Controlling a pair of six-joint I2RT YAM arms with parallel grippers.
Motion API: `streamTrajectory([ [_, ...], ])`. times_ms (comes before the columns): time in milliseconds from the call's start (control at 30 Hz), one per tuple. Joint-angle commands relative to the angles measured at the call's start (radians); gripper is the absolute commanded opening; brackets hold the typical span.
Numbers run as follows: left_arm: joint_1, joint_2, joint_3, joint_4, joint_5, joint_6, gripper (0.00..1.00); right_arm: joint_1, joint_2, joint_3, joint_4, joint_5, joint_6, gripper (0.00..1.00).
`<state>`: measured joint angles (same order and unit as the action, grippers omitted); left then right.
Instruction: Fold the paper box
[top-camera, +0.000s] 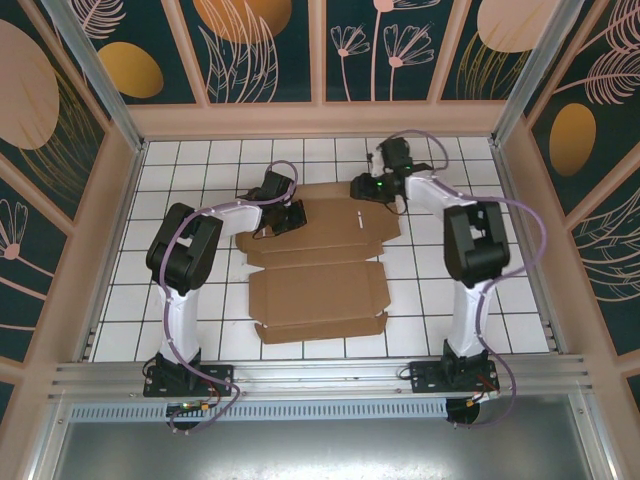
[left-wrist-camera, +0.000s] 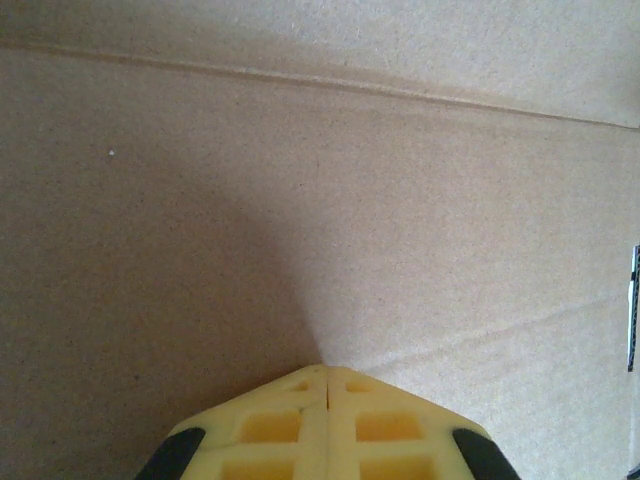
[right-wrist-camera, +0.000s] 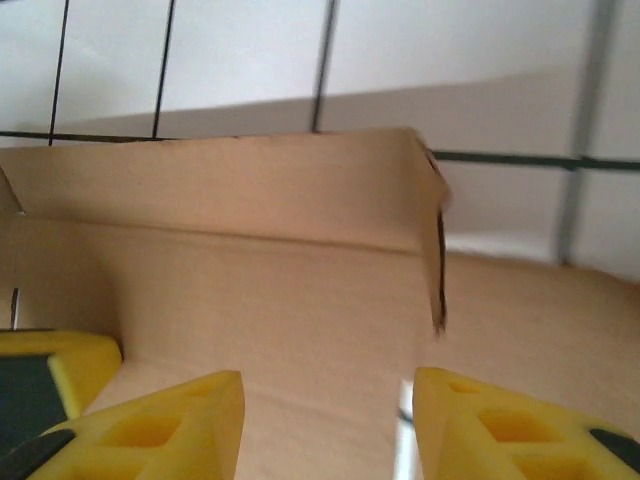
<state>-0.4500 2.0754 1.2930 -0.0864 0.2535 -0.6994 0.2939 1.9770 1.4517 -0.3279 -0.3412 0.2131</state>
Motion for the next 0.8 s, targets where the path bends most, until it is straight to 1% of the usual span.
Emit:
streamTrajectory([
  [0,0.007,0.045,0.004,-0.062,-0.037,0.022,0.00,-0.068,-0.087,-0.123,0.067,0.029,-0.004,0.52],
  [100,0.007,0.040,0.003,-0.063,-0.041,0.026,0.00,-0.110,-0.109,-0.202,0.091,0.065,-0.004,0.55],
  [167,0.007,0.039,0.002,-0.062,-0.040,0.025,0.00,-0.136,-0.107,-0.235,0.112,0.040,0.002,0.56],
  [233,0.007,0.040,0.002,-0.061,-0.037,0.025,0.00,-0.157,-0.088,-0.248,0.127,-0.014,0.010,0.56],
  [333,0.008,0.043,-0.001,-0.057,-0.031,0.024,0.00,-0.186,-0.037,-0.241,0.131,-0.135,0.014,0.56],
  [433,0.007,0.042,-0.003,-0.053,-0.025,0.024,0.00,-0.208,0.010,-0.240,0.158,-0.295,0.035,0.55],
  [533,0.007,0.042,-0.003,-0.050,-0.018,0.021,0.00,-0.210,0.045,-0.244,0.186,-0.429,0.057,0.53],
  [600,0.007,0.041,-0.004,-0.047,-0.016,0.020,0.00,-0.207,0.071,-0.246,0.200,-0.481,0.071,0.51],
  [700,0.007,0.043,-0.007,-0.042,-0.011,0.016,0.00,-0.205,0.102,-0.260,0.228,-0.514,0.085,0.51],
  [767,0.007,0.043,-0.010,-0.037,-0.005,0.012,0.00,-0.207,0.129,-0.262,0.241,-0.538,0.097,0.49],
])
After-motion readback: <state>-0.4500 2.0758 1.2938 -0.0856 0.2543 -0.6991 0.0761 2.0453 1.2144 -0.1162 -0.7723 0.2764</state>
